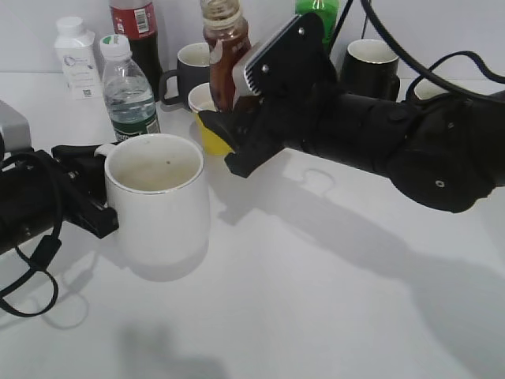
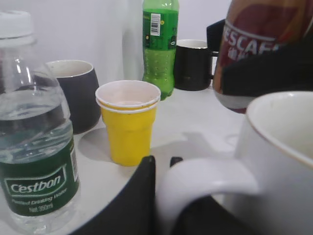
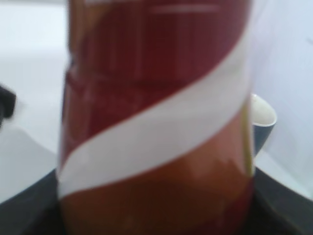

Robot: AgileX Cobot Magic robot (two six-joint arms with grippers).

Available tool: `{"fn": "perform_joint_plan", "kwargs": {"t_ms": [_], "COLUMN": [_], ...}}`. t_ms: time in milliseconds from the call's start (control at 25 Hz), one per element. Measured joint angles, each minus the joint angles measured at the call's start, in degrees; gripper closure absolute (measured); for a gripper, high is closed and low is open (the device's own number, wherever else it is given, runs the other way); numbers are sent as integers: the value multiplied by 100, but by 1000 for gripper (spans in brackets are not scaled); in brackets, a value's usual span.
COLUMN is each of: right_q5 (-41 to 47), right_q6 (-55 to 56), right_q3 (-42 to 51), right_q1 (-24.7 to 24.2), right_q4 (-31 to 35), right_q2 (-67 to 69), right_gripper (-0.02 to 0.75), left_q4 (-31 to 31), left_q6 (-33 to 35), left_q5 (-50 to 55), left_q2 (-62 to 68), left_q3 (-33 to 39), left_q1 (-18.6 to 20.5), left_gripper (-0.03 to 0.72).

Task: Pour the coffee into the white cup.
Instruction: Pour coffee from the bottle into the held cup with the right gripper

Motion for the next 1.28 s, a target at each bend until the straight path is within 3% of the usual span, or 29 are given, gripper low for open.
{"fn": "perform_joint_plan", "kwargs": {"t_ms": [520,1280], "right_q5": [65,-484], "right_q6": [-2511,-5126], "right_q3": [-30,-35], "right_q1": [0,0], "right_q4": [1,1], "right_q2": [53,58], "right_gripper": [210,210], "left_q4": [254,476], "left_q6": [0,0], "left_q5": [0,0], "left_q2": [0,0], "left_q3": [0,0], "left_q1": [0,0], "left_gripper": [620,615]}}
